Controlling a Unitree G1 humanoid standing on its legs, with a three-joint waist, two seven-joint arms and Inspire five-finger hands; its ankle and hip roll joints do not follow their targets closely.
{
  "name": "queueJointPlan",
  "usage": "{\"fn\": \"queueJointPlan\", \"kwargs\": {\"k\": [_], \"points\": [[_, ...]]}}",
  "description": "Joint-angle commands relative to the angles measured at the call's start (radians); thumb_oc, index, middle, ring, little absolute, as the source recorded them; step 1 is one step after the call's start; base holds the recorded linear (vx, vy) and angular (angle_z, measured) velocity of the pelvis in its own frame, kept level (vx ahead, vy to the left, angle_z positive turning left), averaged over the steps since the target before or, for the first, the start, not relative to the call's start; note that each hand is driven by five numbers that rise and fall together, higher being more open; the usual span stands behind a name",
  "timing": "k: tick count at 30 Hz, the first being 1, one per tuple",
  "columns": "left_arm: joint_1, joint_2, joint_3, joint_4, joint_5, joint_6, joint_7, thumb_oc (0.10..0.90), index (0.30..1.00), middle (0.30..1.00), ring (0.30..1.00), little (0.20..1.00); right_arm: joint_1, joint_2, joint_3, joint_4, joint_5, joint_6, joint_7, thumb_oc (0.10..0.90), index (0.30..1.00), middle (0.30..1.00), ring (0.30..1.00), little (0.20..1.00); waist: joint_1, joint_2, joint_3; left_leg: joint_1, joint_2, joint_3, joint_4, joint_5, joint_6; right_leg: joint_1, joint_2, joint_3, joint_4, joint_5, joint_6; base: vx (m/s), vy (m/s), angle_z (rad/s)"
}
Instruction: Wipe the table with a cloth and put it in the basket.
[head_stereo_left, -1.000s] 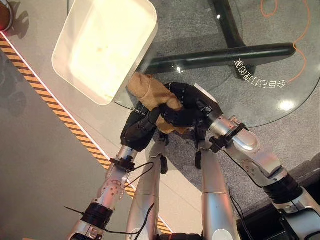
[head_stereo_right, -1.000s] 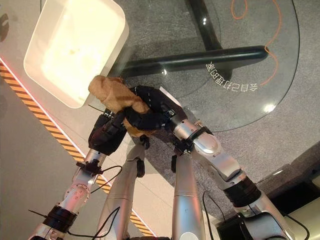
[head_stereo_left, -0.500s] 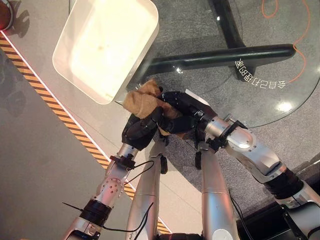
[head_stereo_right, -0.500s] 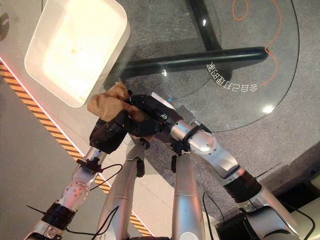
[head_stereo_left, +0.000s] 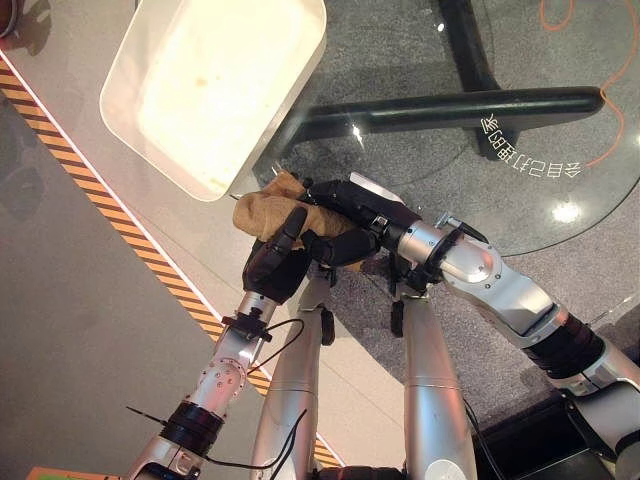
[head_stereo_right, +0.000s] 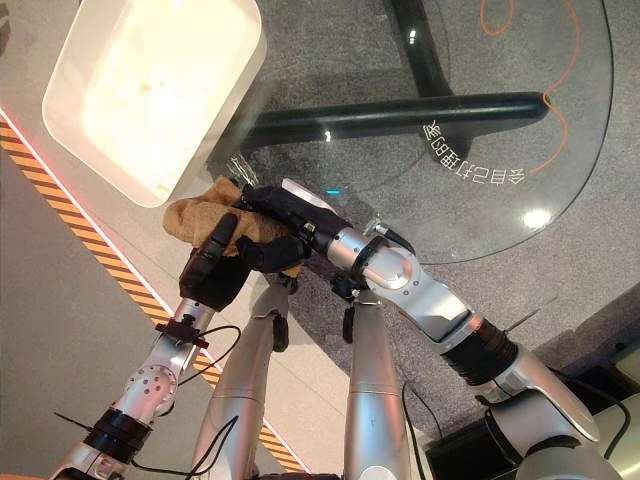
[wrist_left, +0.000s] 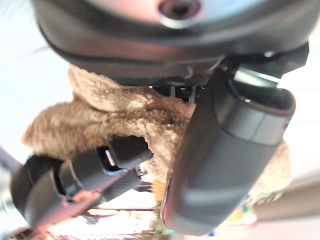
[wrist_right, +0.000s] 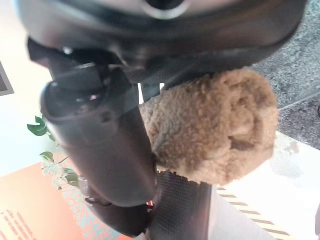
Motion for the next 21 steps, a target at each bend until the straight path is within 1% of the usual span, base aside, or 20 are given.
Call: {"fn": "queueJointPlan", "kwargs": {"k": [1, 3, 4, 7, 12, 18, 21], "points": [[-0.041, -0.070, 0.009, -0.255, -0.136, 0.063, -0.191, 0.800, 0.900, 0.900, 0.900, 0.900, -0.004, 0.043, 0.102, -0.135, 0.009, -0.028, 0.022, 0.100, 0.300, 0.300, 0.300, 0.200, 0.007, -0.004, -0.022, 0.001, 0.031, -0.022, 0.050, -0.081, -0.022, -0.001, -0.033, -0.007, -0.098, 0.075, 0.028, 0.00, 0.000, 0.00], [-0.041, -0.070, 0.009, -0.255, -0.136, 0.063, -0.191, 0.800, 0.900, 0.900, 0.900, 0.900, -0.004, 0.043, 0.102, -0.135, 0.009, -0.027, 0.022, 0.100, 0.300, 0.300, 0.300, 0.200, 0.007, -0.004, -0.022, 0.001, 0.031, -0.022, 0.050, -0.081, -0.022, -0.001, -0.033, -0.007, -0.098, 0.075, 0.028, 0.00, 0.000, 0.00], [-0.041, -0.061, 0.003, -0.264, -0.094, 0.055, -0.191, 0.800, 0.900, 0.900, 0.900, 0.900, 0.000, 0.037, 0.100, -0.142, 0.006, -0.028, 0.018, 0.100, 0.300, 0.300, 0.300, 0.200, 0.007, -0.003, -0.022, 0.000, 0.030, -0.023, 0.045, -0.077, -0.022, -0.002, -0.032, -0.002, -0.107, 0.081, 0.029, 0.00, 0.000, 0.00], [-0.034, -0.059, 0.000, -0.264, -0.074, 0.054, -0.179, 0.800, 0.900, 0.900, 0.900, 0.900, 0.013, 0.043, 0.097, -0.147, -0.013, -0.031, 0.032, 0.100, 0.300, 0.300, 0.300, 0.200, 0.008, -0.002, -0.022, 0.004, 0.027, -0.027, 0.036, -0.075, -0.019, 0.000, -0.028, 0.003, -0.114, 0.086, 0.031, 0.00, 0.000, 0.00], [-0.039, -0.059, 0.001, -0.256, -0.084, 0.046, -0.170, 0.800, 0.900, 0.900, 0.900, 0.900, 0.006, 0.045, 0.101, -0.143, -0.021, -0.025, 0.043, 0.100, 0.300, 0.300, 0.300, 0.200, 0.007, -0.005, -0.022, 0.007, 0.026, -0.028, 0.029, -0.073, -0.019, 0.003, -0.025, 0.006, -0.123, 0.090, 0.032, 0.00, 0.000, 0.00], [-0.034, -0.062, 0.013, -0.253, -0.114, 0.054, -0.172, 0.800, 0.900, 0.900, 0.900, 0.900, 0.004, 0.042, 0.098, -0.135, -0.031, -0.019, 0.059, 0.100, 0.300, 0.300, 0.300, 0.200, 0.009, -0.003, -0.022, 0.008, 0.025, -0.029, 0.026, -0.072, -0.020, 0.004, -0.022, 0.009, -0.126, 0.091, 0.032, 0.00, 0.000, 0.00], [-0.037, -0.061, 0.014, -0.255, -0.102, 0.049, -0.164, 0.800, 0.900, 0.900, 0.900, 0.900, 0.003, 0.044, 0.098, -0.138, -0.036, -0.015, 0.065, 0.100, 0.300, 0.300, 0.300, 0.200, 0.009, -0.005, -0.022, 0.010, 0.026, -0.029, 0.022, -0.071, -0.020, 0.006, -0.021, 0.010, -0.129, 0.092, 0.033, 0.00, 0.000, 0.00]]}}
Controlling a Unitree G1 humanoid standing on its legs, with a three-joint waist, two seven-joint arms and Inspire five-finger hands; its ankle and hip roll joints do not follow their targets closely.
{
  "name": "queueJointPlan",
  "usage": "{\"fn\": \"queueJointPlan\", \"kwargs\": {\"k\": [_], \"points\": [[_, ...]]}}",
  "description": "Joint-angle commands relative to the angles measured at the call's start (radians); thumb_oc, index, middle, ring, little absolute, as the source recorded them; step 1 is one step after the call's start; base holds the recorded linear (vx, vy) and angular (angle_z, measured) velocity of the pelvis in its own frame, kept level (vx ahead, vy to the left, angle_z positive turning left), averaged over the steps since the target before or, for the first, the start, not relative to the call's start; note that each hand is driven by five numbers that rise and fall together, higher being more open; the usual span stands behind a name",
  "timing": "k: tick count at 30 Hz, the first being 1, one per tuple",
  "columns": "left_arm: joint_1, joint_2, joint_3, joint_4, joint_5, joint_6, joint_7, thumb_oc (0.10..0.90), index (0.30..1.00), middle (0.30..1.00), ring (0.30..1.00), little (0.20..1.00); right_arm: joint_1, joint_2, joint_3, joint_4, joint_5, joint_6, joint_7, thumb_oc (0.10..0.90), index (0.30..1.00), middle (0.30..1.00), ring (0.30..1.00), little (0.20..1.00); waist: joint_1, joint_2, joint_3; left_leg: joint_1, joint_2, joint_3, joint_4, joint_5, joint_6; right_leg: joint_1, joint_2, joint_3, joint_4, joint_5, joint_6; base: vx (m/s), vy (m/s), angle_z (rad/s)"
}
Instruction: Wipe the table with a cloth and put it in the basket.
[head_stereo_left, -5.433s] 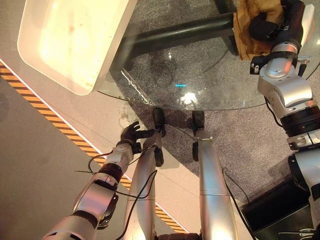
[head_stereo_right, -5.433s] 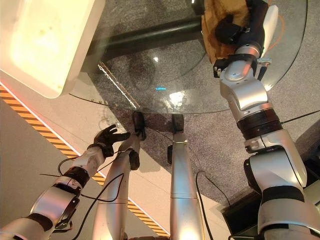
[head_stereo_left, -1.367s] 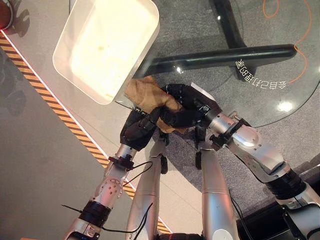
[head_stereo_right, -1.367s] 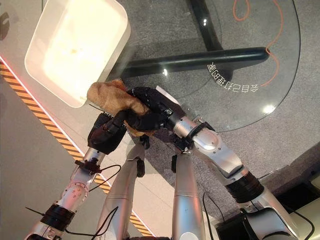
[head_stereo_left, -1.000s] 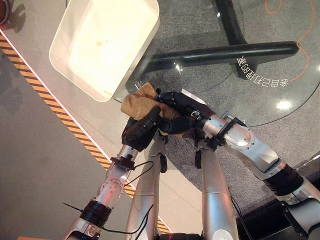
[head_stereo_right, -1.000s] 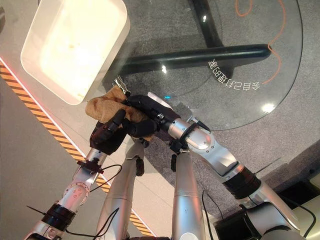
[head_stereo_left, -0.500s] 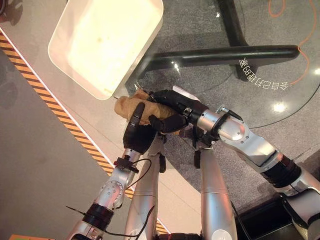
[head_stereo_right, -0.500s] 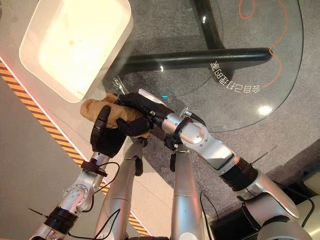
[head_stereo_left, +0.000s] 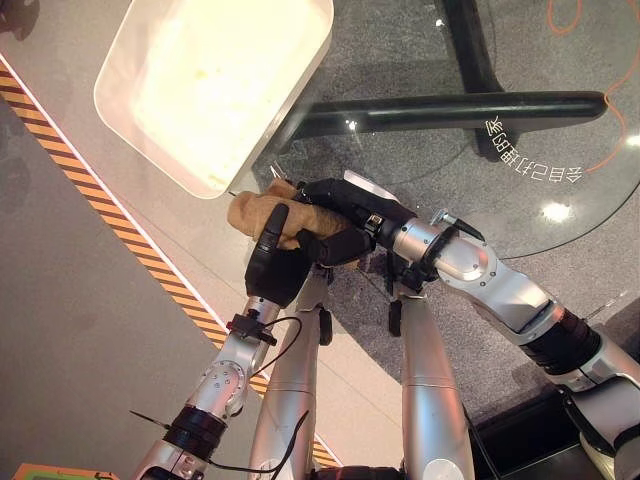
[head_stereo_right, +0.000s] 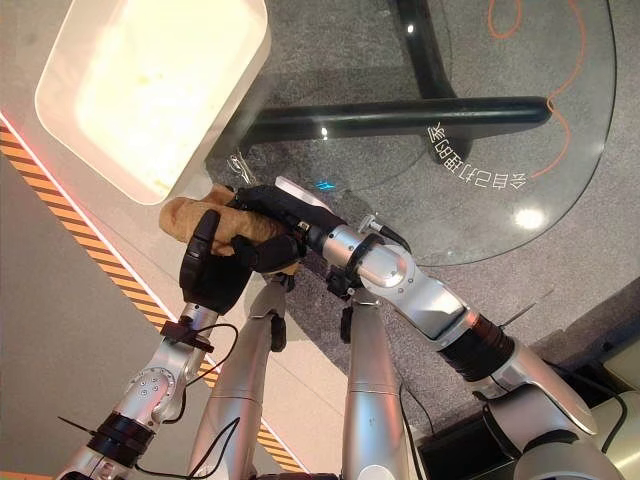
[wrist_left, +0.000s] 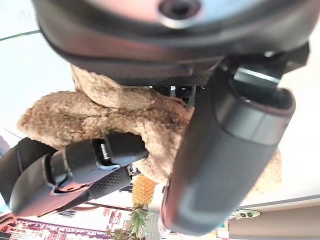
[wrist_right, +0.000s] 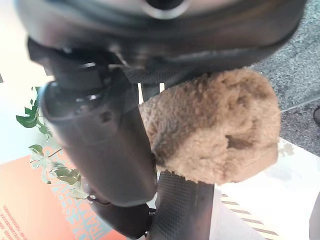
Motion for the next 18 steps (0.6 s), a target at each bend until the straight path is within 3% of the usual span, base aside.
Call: {"fn": "queueJointPlan", "kwargs": {"k": [1, 6, 7, 8, 9, 18], "points": [[-0.046, -0.043, 0.011, -0.256, -0.045, 0.044, -0.156, 0.800, 0.900, 0.900, 0.900, 0.900, 0.018, 0.031, 0.086, -0.139, -0.009, -0.028, 0.076, 0.100, 0.300, 0.300, 0.300, 0.200, 0.009, 0.008, -0.022, 0.012, 0.033, -0.022, 0.043, -0.076, -0.020, 0.005, -0.015, 0.016, -0.114, 0.093, 0.032, 0.00, 0.000, 0.00], [-0.043, -0.047, 0.019, -0.247, -0.066, 0.014, -0.153, 0.800, 0.900, 0.900, 0.900, 0.900, 0.019, 0.033, 0.083, -0.135, -0.015, -0.029, 0.085, 0.100, 0.300, 0.300, 0.300, 0.200, 0.010, 0.006, -0.022, 0.016, 0.031, -0.026, 0.039, -0.073, -0.020, 0.008, -0.011, 0.017, -0.116, 0.094, 0.033, 0.00, 0.000, 0.00], [-0.043, -0.048, 0.021, -0.248, -0.071, 0.006, -0.149, 0.638, 0.761, 0.761, 0.761, 0.738, 0.017, 0.034, 0.084, -0.134, -0.016, -0.027, 0.085, 0.100, 0.300, 0.300, 0.300, 0.200, 0.011, 0.006, -0.022, 0.015, 0.030, -0.027, 0.039, -0.073, -0.020, 0.008, -0.010, 0.018, -0.116, 0.094, 0.033, 0.00, 0.000, 0.00], [-0.043, -0.048, 0.023, -0.248, -0.077, -0.002, -0.145, 0.333, 0.500, 0.500, 0.500, 0.433, 0.019, 0.033, 0.082, -0.134, -0.016, -0.028, 0.086, 0.100, 0.300, 0.300, 0.300, 0.200, 0.011, 0.005, -0.022, 0.016, 0.030, -0.027, 0.040, -0.073, -0.020, 0.009, -0.010, 0.017, -0.115, 0.094, 0.033, 0.00, -0.010, 0.04], [-0.042, -0.050, 0.026, -0.246, -0.081, -0.005, -0.143, 0.100, 0.300, 0.300, 0.300, 0.200, 0.018, 0.033, 0.081, -0.134, -0.015, -0.026, 0.086, 0.100, 0.300, 0.300, 0.300, 0.200, 0.011, 0.005, -0.022, 0.017, 0.029, -0.028, 0.038, -0.072, -0.021, 0.009, -0.009, 0.018, -0.116, 0.095, 0.033, 0.00, -0.018, 0.06], [-0.030, -0.067, 0.043, -0.251, -0.087, -0.006, -0.148, 0.100, 0.300, 0.300, 0.300, 0.200, 0.032, 0.041, 0.066, -0.137, -0.020, -0.027, 0.086, 0.100, 0.300, 0.300, 0.300, 0.200, 0.012, 0.000, -0.022, 0.019, 0.027, -0.031, 0.037, -0.074, -0.021, 0.010, -0.004, 0.023, -0.115, 0.095, 0.033, 0.00, -0.006, 0.02]]}}
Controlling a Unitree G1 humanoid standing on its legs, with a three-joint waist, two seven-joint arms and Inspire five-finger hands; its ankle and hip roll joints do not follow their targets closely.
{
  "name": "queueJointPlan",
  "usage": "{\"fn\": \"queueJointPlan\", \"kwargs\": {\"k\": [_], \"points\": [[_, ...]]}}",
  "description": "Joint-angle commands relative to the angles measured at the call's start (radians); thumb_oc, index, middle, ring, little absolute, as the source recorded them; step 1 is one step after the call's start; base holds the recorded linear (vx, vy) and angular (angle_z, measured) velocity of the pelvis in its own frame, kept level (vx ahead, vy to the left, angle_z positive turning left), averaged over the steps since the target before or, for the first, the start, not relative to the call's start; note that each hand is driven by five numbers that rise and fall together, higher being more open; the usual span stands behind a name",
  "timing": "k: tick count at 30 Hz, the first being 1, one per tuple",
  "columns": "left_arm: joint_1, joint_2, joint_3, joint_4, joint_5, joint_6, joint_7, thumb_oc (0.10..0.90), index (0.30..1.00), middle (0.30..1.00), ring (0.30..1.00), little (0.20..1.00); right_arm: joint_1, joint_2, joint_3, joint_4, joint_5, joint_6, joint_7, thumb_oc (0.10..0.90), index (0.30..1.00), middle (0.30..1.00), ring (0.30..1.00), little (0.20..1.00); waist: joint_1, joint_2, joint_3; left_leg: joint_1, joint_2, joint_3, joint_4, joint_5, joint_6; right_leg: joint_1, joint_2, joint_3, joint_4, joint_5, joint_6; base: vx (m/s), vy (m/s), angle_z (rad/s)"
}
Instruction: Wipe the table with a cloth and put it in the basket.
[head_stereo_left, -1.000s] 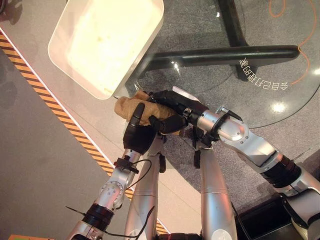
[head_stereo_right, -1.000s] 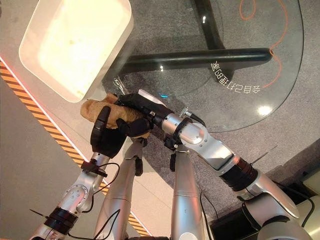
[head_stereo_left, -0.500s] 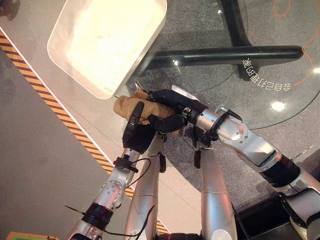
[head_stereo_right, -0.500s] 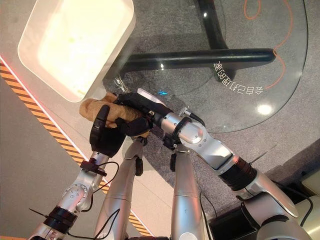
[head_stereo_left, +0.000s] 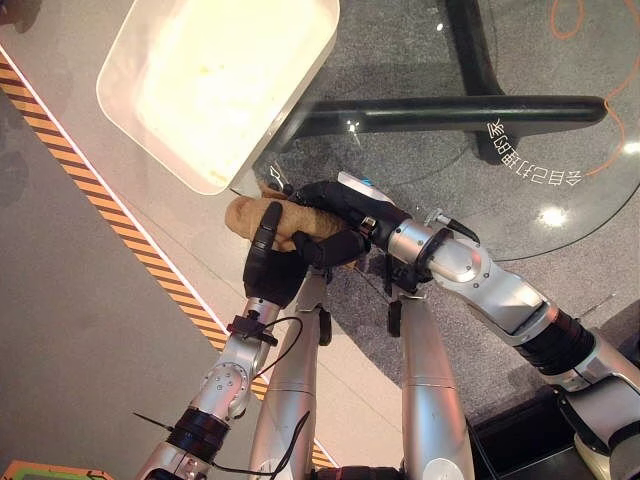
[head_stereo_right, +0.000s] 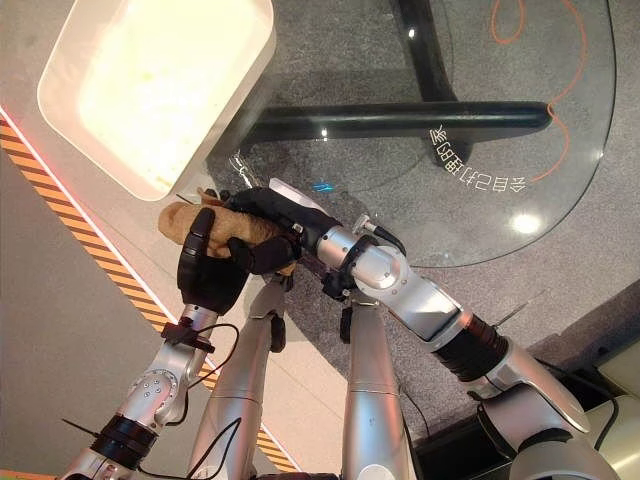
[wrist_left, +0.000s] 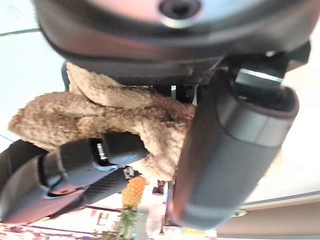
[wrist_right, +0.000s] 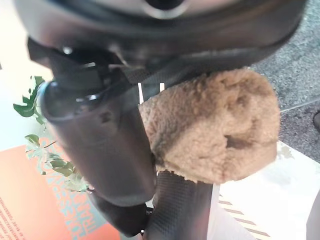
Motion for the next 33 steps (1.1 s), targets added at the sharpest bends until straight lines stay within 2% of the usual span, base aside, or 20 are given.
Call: {"fn": "queueJointPlan", "kwargs": {"k": [1, 8, 9, 10, 13, 14, 16, 17, 18, 21, 33], "points": [[-0.038, -0.044, 0.035, -0.252, -0.070, 0.039, -0.149, 0.100, 0.300, 0.300, 0.300, 0.200, 0.036, 0.019, 0.058, -0.128, 0.027, -0.048, 0.085, 0.100, 0.300, 0.300, 0.300, 0.200, 0.013, 0.001, -0.022, 0.016, 0.030, -0.008, 0.051, -0.088, -0.015, 0.005, -0.001, 0.043, -0.116, 0.096, 0.035, 0.00, 0.000, 0.00], [-0.039, -0.051, 0.049, -0.249, -0.072, 0.049, -0.143, 0.100, 0.300, 0.300, 0.300, 0.200, 0.043, 0.025, 0.042, -0.125, 0.012, -0.047, 0.096, 0.100, 0.300, 0.300, 0.300, 0.200, 0.013, -0.001, -0.022, 0.019, 0.029, -0.010, 0.044, -0.087, -0.015, 0.007, 0.002, 0.046, -0.124, 0.099, 0.036, -0.01, -0.001, 0.00], [-0.050, -0.050, 0.054, -0.253, -0.072, 0.048, -0.140, 0.100, 0.300, 0.300, 0.300, 0.200, 0.034, 0.022, 0.038, -0.126, 0.011, -0.048, 0.095, 0.100, 0.300, 0.300, 0.300, 0.200, 0.014, -0.001, -0.022, -0.008, 0.030, -0.007, 0.039, -0.059, -0.012, -0.018, 0.004, 0.045, -0.133, 0.128, 0.032, -0.01, -0.006, 0.03], [-0.040, -0.051, 0.051, -0.254, -0.074, 0.047, -0.136, 0.100, 0.300, 0.300, 0.300, 0.200, 0.044, 0.024, 0.038, -0.125, 0.011, -0.049, 0.090, 0.100, 0.300, 0.300, 0.300, 0.200, 0.012, -0.002, -0.022, 0.020, 0.028, -0.011, 0.042, -0.086, -0.016, 0.009, 0.004, 0.047, -0.127, 0.100, 0.037, 0.00, 0.000, 0.00], [-0.039, -0.051, 0.055, -0.255, -0.074, 0.051, -0.135, 0.100, 0.300, 0.300, 0.300, 0.200, 0.049, 0.023, 0.028, -0.127, 0.006, -0.058, 0.078, 0.100, 0.300, 0.300, 0.300, 0.200, 0.011, -0.004, -0.022, 0.021, 0.029, -0.009, 0.041, -0.086, -0.016, 0.011, 0.005, 0.048, -0.131, 0.101, 0.037, 0.00, -0.001, 0.01], [-0.049, -0.050, 0.062, -0.254, -0.074, 0.054, -0.136, 0.100, 0.300, 0.300, 0.300, 0.200, 0.035, 0.021, 0.023, -0.131, 0.004, -0.060, 0.068, 0.100, 0.300, 0.300, 0.300, 0.200, 0.013, -0.004, -0.022, -0.006, 0.031, -0.005, 0.037, -0.058, -0.013, -0.014, 0.007, 0.047, -0.139, 0.130, 0.033, -0.05, 0.002, 0.01], [-0.046, -0.051, 0.064, -0.260, -0.073, 0.053, -0.132, 0.100, 0.300, 0.300, 0.300, 0.200, 0.041, 0.022, 0.009, -0.141, 0.009, -0.085, 0.034, 0.100, 0.300, 0.300, 0.300, 0.200, 0.011, -0.006, -0.022, -0.004, 0.033, -0.002, 0.037, -0.059, -0.012, -0.013, 0.008, 0.048, -0.139, 0.132, 0.034, -0.03, 0.001, 0.01], [-0.045, -0.051, 0.065, -0.261, -0.073, 0.054, -0.132, 0.100, 0.300, 0.300, 0.300, 0.200, 0.045, 0.024, -0.001, -0.143, 0.015, -0.102, 0.021, 0.602, 0.731, 0.731, 0.731, 0.702, 0.010, -0.007, -0.022, -0.003, 0.033, -0.002, 0.035, -0.058, -0.012, -0.011, 0.009, 0.048, -0.141, 0.132, 0.034, 0.00, 0.000, 0.00], [-0.045, -0.052, 0.067, -0.262, -0.071, 0.053, -0.133, 0.100, 0.300, 0.300, 0.300, 0.200, 0.049, 0.030, -0.014, -0.148, 0.024, -0.127, 0.004, 0.800, 0.900, 0.900, 0.900, 0.900, 0.009, -0.008, -0.022, -0.002, 0.034, -0.001, 0.035, -0.059, -0.011, -0.011, 0.009, 0.049, -0.142, 0.133, 0.035, 0.00, 0.000, 0.00], [-0.044, -0.058, 0.072, -0.268, -0.064, 0.049, -0.120, 0.100, 0.300, 0.300, 0.300, 0.200, 0.067, 0.062, -0.059, -0.164, 0.054, -0.185, -0.033, 0.800, 0.900, 0.900, 0.900, 0.900, 0.006, -0.011, -0.022, 0.001, 0.034, 0.000, 0.035, -0.064, -0.009, -0.008, 0.011, 0.052, -0.141, 0.133, 0.037, 0.00, 0.000, 0.00], [-0.033, -0.091, 0.114, -0.284, -0.051, 0.054, -0.097, 0.100, 0.300, 0.300, 0.300, 0.200, 0.141, 0.157, -0.217, -0.253, 0.097, -0.300, -0.028, 0.800, 0.900, 0.900, 0.900, 0.900, -0.012, -0.009, -0.022, -0.008, 0.039, 0.010, 0.039, -0.071, 0.001, -0.025, 0.011, 0.066, -0.131, 0.137, 0.041, 0.00, 0.016, -0.01]]}}
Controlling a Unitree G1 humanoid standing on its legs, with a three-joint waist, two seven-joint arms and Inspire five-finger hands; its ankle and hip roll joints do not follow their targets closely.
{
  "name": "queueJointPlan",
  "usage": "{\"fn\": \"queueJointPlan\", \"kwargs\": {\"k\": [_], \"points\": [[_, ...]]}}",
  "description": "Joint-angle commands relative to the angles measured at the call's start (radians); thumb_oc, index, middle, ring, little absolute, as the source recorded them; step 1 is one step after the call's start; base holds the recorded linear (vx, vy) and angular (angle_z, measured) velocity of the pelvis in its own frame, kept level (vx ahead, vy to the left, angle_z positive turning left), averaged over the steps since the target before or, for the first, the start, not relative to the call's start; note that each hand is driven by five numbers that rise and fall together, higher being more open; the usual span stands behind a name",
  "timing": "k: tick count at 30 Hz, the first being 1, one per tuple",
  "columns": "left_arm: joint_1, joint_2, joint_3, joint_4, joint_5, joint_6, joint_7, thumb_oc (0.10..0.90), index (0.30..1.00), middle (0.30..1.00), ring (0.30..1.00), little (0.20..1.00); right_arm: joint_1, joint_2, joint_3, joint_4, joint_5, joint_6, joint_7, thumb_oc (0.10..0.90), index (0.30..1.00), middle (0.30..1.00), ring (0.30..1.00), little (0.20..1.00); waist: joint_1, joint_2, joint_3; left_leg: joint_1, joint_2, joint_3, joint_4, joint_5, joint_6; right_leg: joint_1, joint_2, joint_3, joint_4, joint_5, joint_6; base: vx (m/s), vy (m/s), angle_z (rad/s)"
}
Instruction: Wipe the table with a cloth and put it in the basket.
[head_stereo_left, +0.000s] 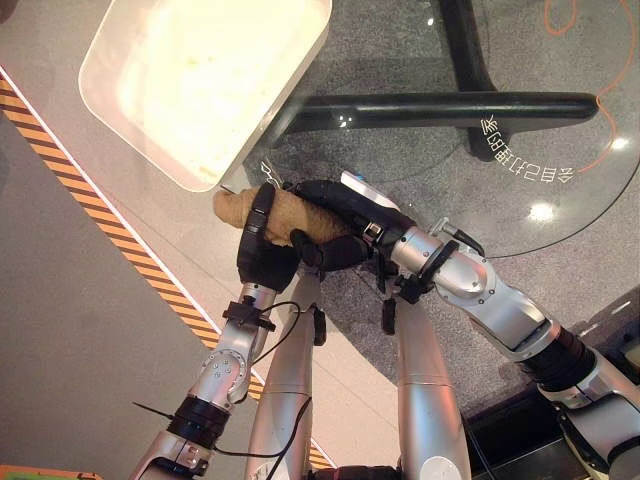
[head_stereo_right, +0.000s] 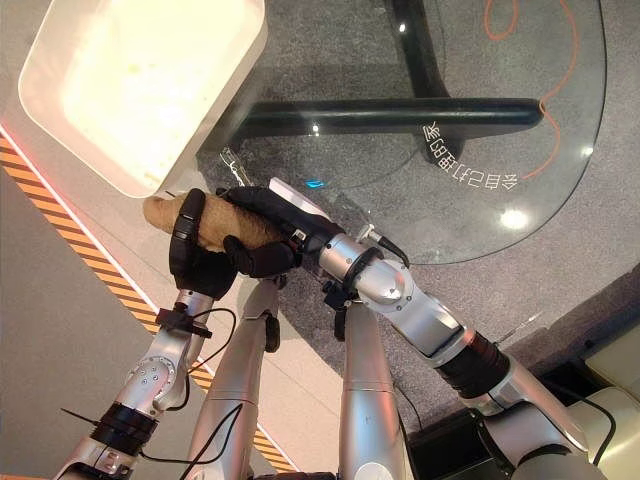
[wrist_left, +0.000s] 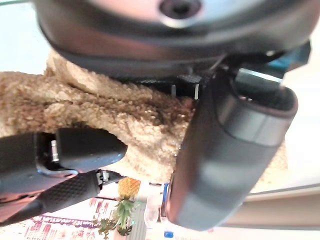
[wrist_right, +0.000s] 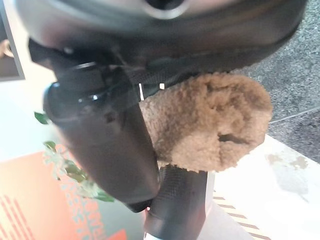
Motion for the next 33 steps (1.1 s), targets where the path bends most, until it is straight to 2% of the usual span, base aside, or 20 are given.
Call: {"fn": "queueJointPlan", "kwargs": {"k": [1, 11, 24, 33], "points": [[0.036, -0.092, 0.079, -0.262, -0.075, 0.051, -0.118, 0.100, 0.300, 0.300, 0.300, 0.200, 0.017, 0.117, -0.127, -0.197, 0.160, -0.185, -0.004, 0.800, 0.900, 0.900, 0.900, 0.900, 0.010, 0.013, -0.023, 0.004, 0.040, 0.014, 0.053, -0.084, 0.002, -0.008, 0.010, 0.065, -0.131, 0.138, 0.044, 0.00, 0.022, -0.03], [0.062, -0.106, 0.108, -0.269, -0.073, 0.067, -0.130, 0.100, 0.300, 0.300, 0.300, 0.200, 0.072, 0.131, -0.185, -0.208, 0.165, -0.208, -0.004, 0.800, 0.900, 0.900, 0.900, 0.900, 0.003, 0.017, -0.023, 0.002, 0.044, 0.023, 0.047, -0.084, 0.002, -0.011, 0.004, 0.066, -0.140, 0.140, 0.046, 0.00, 0.010, -0.01], [0.073, -0.111, 0.114, -0.280, -0.074, 0.064, -0.130, 0.100, 0.300, 0.300, 0.300, 0.200, 0.101, 0.157, -0.205, -0.215, 0.182, -0.241, -0.014, 0.800, 0.900, 0.900, 0.900, 0.900, 0.000, 0.022, -0.023, -0.003, 0.046, 0.028, 0.049, -0.083, 0.002, -0.019, 0.000, 0.067, -0.139, 0.144, 0.046, 0.00, 0.003, -0.02], [0.077, -0.122, 0.117, -0.296, -0.068, 0.055, -0.128, 0.100, 0.300, 0.300, 0.300, 0.200, 0.126, 0.199, -0.224, -0.241, 0.323, -0.288, 0.050, 0.800, 0.900, 0.900, 0.900, 0.900, -0.004, 0.026, -0.023, -0.003, 0.049, 0.030, 0.046, -0.081, 0.001, -0.021, -0.002, 0.070, -0.139, 0.145, 0.047, 0.00, 0.000, 0.00]]}}
